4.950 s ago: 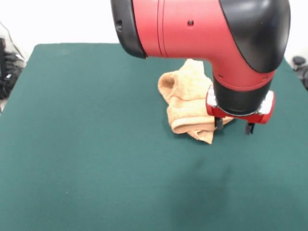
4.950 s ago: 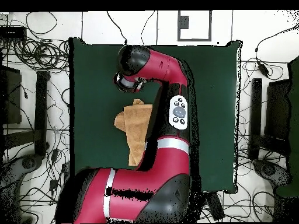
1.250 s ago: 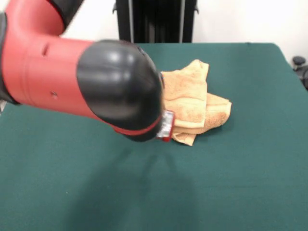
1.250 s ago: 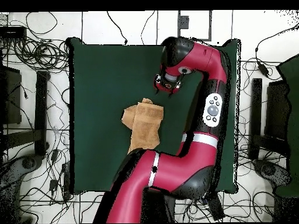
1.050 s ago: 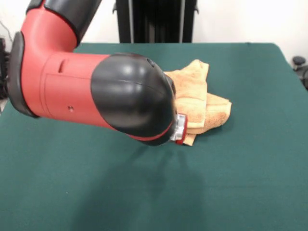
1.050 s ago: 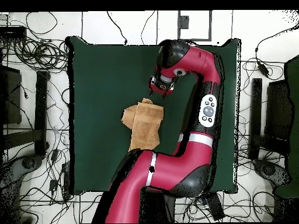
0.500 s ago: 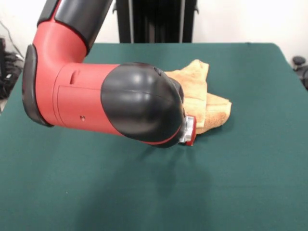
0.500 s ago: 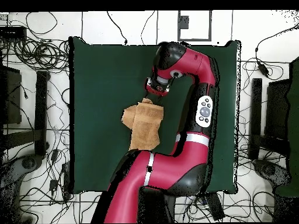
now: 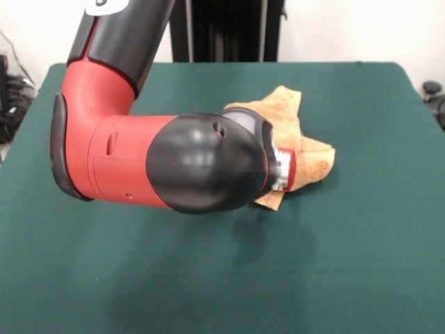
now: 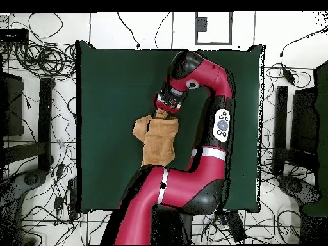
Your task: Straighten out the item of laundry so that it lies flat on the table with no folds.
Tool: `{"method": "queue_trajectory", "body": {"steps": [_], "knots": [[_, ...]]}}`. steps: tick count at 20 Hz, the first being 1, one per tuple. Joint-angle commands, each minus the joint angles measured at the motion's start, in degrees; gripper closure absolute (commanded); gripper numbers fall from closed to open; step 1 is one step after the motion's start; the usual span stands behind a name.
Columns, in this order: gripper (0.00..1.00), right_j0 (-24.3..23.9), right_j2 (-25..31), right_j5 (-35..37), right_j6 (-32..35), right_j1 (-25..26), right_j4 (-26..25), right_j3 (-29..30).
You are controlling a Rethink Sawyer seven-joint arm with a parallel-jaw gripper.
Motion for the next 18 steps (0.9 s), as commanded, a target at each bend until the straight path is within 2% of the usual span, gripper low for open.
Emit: {"method": "queue_trajectory", "body": {"steps": [1, 12, 18], "knots": [[0.0, 0.69, 4.76, 6.84, 3.48, 1.08, 3.0, 9.91], [0.0, 0.59, 3.57, 7.44, 5.63, 1.78, 2.43, 9.59], [0.0, 0.4, 2.7, 2.62, 5.29, 1.65, 1.24, 8.63]]}}
